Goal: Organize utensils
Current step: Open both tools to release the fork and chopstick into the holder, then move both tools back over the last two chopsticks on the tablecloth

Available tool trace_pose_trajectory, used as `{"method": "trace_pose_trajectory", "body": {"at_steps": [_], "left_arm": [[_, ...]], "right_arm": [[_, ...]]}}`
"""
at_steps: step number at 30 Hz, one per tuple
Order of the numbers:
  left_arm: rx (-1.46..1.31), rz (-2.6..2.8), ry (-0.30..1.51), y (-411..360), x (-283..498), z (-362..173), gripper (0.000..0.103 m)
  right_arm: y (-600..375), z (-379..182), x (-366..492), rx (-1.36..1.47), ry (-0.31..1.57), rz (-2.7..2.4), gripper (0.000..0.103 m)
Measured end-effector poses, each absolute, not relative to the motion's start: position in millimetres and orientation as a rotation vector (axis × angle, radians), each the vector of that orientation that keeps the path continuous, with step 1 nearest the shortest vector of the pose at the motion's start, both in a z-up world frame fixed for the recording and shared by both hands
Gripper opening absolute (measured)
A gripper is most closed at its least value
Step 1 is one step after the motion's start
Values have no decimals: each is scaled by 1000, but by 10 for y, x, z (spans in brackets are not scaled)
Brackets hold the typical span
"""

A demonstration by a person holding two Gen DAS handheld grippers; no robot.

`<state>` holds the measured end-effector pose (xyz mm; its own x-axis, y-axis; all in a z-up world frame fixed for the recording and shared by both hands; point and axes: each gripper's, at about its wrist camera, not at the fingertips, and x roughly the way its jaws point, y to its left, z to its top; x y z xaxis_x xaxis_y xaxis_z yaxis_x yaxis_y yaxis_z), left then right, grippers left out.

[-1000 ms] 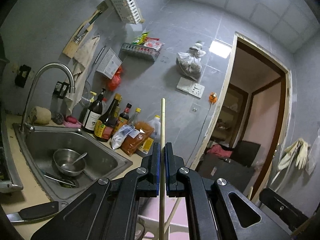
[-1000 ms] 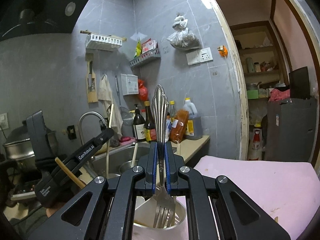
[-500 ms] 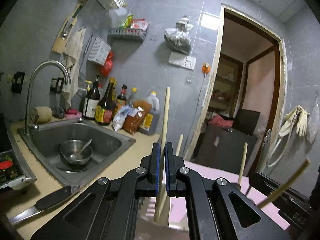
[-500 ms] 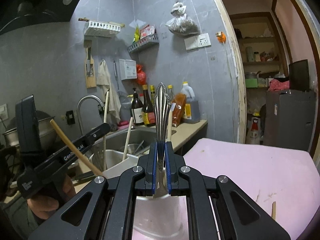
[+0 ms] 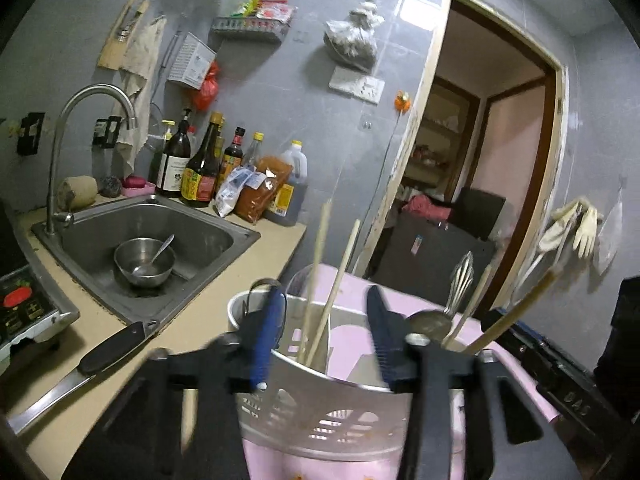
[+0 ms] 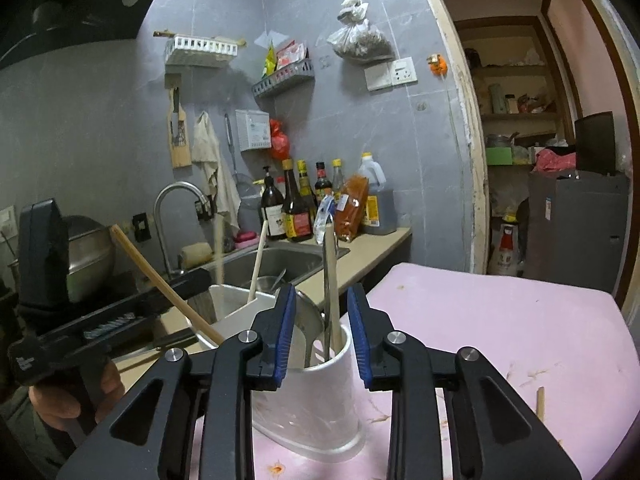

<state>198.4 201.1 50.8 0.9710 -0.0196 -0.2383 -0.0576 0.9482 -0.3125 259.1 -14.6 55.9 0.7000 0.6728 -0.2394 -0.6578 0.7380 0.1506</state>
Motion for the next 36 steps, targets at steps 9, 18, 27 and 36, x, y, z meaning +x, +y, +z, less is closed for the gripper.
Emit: {"method": "trace_pose_trajectory", "body": {"at_steps": [9,18,27,36], "left_arm": [[-282,46,213,1891,1648,689,79],[-238,20,162,1507,1369,713,100],[-205,-57,158,1092,1283,701,100],[-228,-129,266,766,1421,524,100]], "right_arm": [[-520,725,2381,81,204,658,72],[-1090,843,2005,118,92,544,103],[-1609,888,1696,66,75,460,103],[-1893,646,1639,-18,165,384,103]]}}
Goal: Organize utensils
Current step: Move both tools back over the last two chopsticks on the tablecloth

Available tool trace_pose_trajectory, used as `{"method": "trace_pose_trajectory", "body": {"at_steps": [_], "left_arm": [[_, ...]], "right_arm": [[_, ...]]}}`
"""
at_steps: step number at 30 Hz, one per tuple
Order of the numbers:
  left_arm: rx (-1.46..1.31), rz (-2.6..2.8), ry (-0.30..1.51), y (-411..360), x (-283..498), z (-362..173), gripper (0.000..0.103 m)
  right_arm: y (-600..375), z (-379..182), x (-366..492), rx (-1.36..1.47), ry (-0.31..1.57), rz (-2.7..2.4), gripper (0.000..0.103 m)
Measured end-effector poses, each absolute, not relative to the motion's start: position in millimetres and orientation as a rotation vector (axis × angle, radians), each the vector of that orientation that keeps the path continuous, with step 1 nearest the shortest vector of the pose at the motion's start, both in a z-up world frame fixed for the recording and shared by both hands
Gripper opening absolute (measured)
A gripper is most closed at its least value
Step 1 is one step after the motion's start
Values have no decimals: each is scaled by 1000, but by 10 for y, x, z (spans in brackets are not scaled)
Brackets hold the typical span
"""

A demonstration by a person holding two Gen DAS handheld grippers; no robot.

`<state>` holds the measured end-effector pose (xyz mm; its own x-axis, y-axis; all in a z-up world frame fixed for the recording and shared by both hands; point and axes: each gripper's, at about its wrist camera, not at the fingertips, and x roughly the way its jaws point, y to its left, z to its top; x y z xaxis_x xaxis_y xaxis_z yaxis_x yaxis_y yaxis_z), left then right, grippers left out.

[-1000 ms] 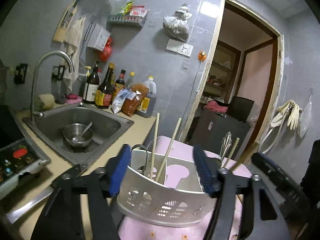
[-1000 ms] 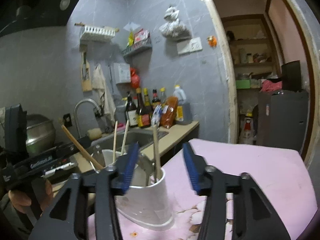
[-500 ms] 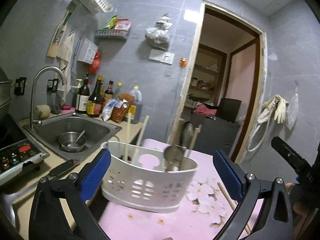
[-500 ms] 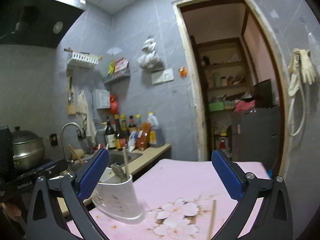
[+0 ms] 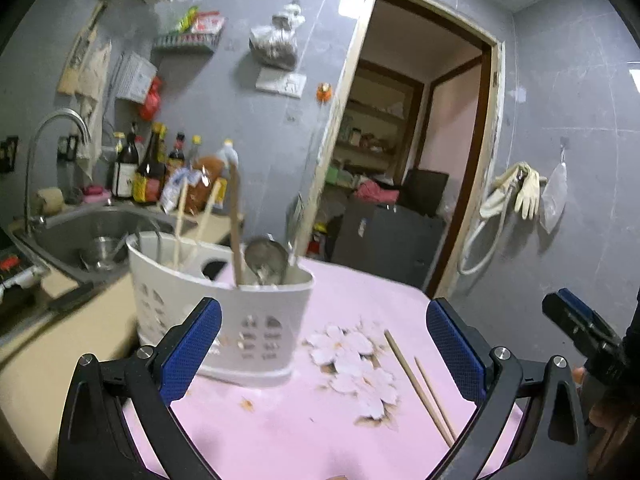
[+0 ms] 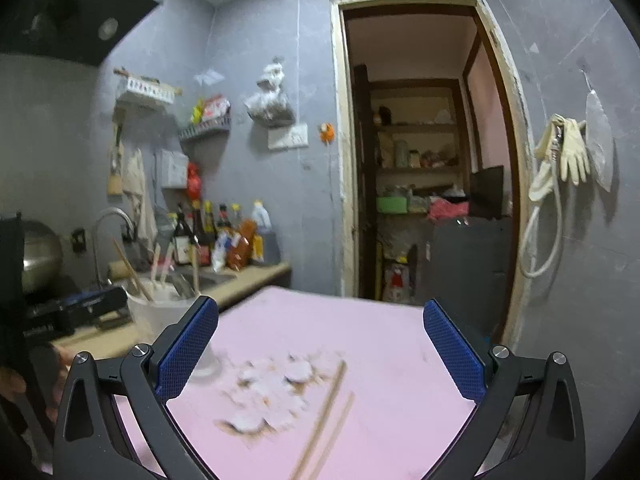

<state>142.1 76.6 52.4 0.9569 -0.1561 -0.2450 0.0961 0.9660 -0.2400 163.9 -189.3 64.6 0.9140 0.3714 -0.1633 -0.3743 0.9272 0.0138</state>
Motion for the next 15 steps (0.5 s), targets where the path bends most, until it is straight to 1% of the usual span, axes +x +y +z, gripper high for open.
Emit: {"method": "trace_pose_trajectory", "body": {"at_steps": [10,15], "left_arm": [[-156,-160,385,373,1570,265,100],[-135,-184,472,279,1733,188,100]], "right_arm": [[-2123,303,1811,-68,307,315,103],[-2183,175,1961,-66,426,332,103]]}}
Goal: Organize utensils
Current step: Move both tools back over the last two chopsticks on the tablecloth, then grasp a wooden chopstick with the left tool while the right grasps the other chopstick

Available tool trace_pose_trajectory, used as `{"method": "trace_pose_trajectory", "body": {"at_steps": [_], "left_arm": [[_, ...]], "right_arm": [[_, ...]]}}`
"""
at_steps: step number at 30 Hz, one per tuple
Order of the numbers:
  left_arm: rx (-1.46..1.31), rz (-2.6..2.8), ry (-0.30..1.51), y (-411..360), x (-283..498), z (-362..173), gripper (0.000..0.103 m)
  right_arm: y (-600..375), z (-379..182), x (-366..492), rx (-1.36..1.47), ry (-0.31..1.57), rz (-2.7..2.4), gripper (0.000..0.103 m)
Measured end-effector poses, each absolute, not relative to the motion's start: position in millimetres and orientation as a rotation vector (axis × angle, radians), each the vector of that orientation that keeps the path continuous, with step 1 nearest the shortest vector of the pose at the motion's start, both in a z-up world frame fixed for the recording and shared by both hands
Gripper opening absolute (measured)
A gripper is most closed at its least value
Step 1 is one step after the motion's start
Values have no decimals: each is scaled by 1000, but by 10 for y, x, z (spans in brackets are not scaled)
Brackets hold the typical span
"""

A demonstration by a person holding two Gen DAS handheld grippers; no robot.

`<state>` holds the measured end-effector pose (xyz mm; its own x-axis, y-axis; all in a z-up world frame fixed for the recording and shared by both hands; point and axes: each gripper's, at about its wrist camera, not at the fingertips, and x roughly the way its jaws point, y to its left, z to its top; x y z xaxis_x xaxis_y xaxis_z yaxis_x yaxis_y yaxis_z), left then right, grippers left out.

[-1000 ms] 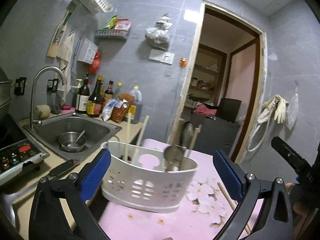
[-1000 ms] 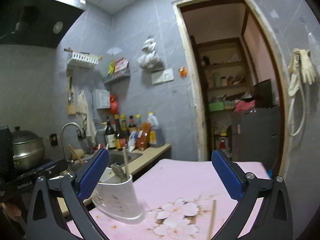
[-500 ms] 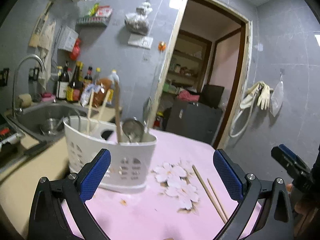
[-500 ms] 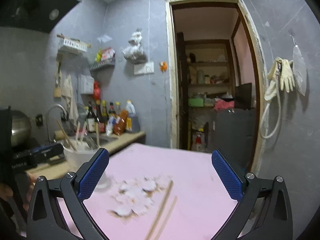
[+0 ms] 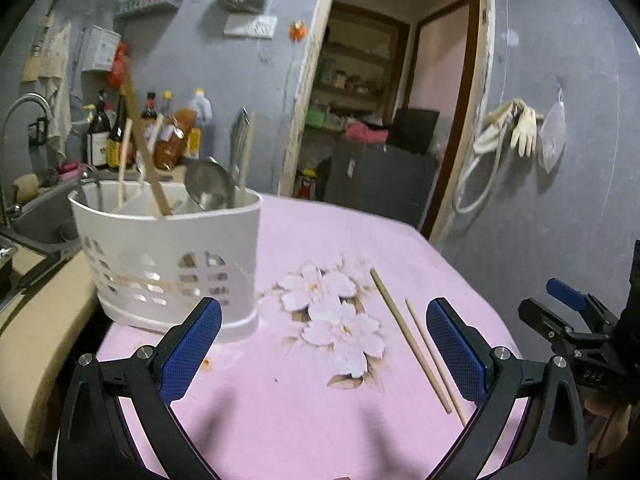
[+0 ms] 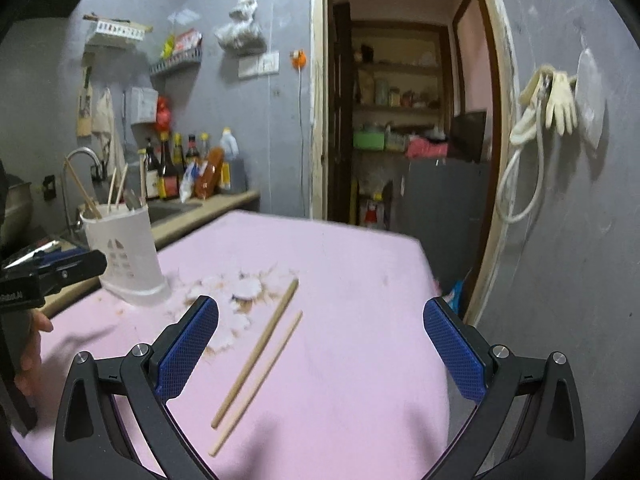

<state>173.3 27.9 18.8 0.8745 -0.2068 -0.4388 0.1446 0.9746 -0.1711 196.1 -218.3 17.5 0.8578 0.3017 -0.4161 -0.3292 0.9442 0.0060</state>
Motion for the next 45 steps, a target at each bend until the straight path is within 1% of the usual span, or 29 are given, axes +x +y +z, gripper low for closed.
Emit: {"method": "trace_pose_trajectory", "body": {"at_steps": [4,6,8,11,21,24,26,27,29,30,32,33,36,39,41,45], "left_arm": [[-109,-205,573,186,1902,87,100],[-100,-198,621,150,1974,34,100],[-103,-205,658,143,2032,-12,100],[-106,-216,684,143,2063,-39,100],[-73,-241,773,81,2218,-158,99],[-88,-257,807,91,2286,-193,91],[-101,-271,833,96,2338,-224,80],[-106,-276,846,93,2360,-231,78],[-126,-289,874,83,2402,-244,70],[-140,-296,887,79,2425,-250,69],[-170,-322,912,59,2473,-247,66],[-183,-335,923,44,2496,-237,65],[-182,-346,927,-20,2560,-189,60],[-148,-349,934,-128,2657,-186,54],[-139,-358,955,-195,2736,-218,49],[-149,-383,992,-302,2890,-288,45]], "right_arm": [[-2159,82,2053,-86,518,340,101],[-2121,12,2105,-107,582,370,96],[-2088,-46,2145,-122,642,399,85],[-2046,-147,2173,-135,708,432,78],[-1815,-359,2252,-240,836,459,61],[-1776,-394,2287,-255,849,455,55],[-1752,-393,2321,-279,845,442,45],[-1763,-385,2347,-279,845,437,42],[-1788,-371,2397,-275,847,433,30],[-1821,-364,2428,-266,849,431,27],[-1892,-358,2478,-246,854,430,13],[-1909,-352,2491,-238,854,429,11],[-1989,-327,2547,-217,842,423,6],[-2021,-300,2580,-221,818,403,5],[-2078,-276,2615,-223,803,378,5],[-2232,-295,2703,-158,830,389,5]]}}
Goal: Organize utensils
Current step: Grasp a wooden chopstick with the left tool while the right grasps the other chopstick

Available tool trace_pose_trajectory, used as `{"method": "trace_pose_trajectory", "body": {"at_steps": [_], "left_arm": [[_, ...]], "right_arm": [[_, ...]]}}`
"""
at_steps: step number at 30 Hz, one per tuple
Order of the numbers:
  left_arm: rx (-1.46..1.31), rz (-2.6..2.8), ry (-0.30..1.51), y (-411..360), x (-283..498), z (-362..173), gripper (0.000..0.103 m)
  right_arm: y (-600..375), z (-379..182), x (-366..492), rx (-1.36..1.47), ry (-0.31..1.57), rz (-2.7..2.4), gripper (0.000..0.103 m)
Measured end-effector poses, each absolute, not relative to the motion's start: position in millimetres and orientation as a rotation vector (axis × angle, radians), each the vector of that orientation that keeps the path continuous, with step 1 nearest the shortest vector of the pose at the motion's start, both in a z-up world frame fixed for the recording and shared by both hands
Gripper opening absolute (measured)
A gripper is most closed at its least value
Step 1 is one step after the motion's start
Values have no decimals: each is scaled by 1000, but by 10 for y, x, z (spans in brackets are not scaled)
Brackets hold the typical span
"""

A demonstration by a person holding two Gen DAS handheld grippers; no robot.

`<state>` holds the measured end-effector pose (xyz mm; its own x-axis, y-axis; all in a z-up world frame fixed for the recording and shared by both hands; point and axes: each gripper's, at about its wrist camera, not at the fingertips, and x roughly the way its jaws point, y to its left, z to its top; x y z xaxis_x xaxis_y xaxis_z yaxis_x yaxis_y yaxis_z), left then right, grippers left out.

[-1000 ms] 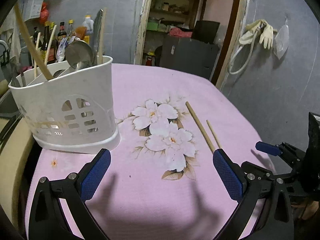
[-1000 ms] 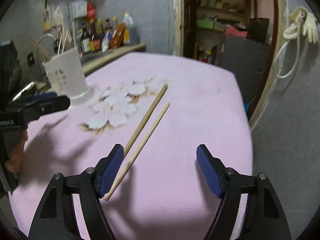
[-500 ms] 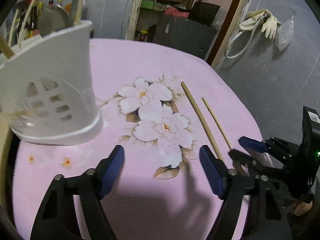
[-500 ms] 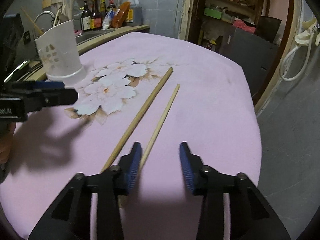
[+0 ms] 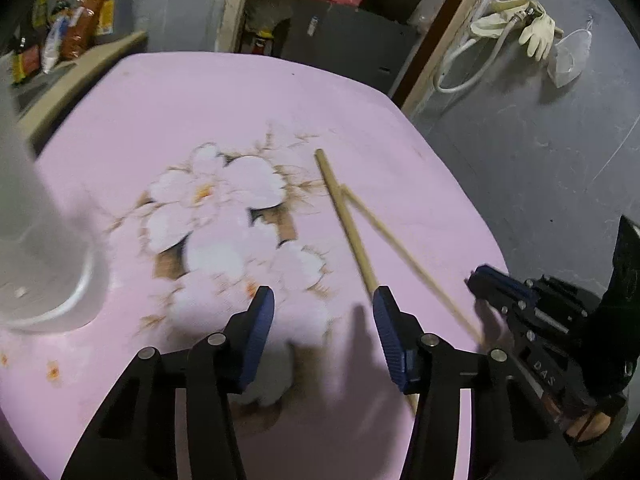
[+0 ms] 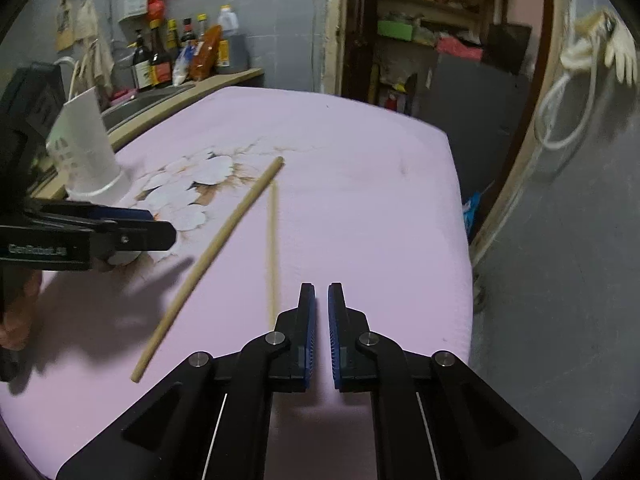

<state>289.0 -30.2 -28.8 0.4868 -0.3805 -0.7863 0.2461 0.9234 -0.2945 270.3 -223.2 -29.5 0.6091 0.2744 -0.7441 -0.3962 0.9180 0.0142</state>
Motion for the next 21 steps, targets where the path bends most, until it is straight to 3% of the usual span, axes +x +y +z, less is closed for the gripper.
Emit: {"method": "trace_pose_trajectory", "body": {"at_steps": [5,12,15,21], "left_arm": [[-119,-401,1023,-426,3103,-355,32],[-85,-398,1021,-470,3194,-407,30],[-60,-387,1020,-530,3170,-407,27],[-30,-393,1029,-641,3156,-413,8]], "right_arm": [[-2293,-255,2701,-109,822,440,5],[-2235,-277,2591,-108,841,528,9],[-2165,-297,2520,-124,847,557,21],[-1986,-349,2413,-219,858,561,23]]}}
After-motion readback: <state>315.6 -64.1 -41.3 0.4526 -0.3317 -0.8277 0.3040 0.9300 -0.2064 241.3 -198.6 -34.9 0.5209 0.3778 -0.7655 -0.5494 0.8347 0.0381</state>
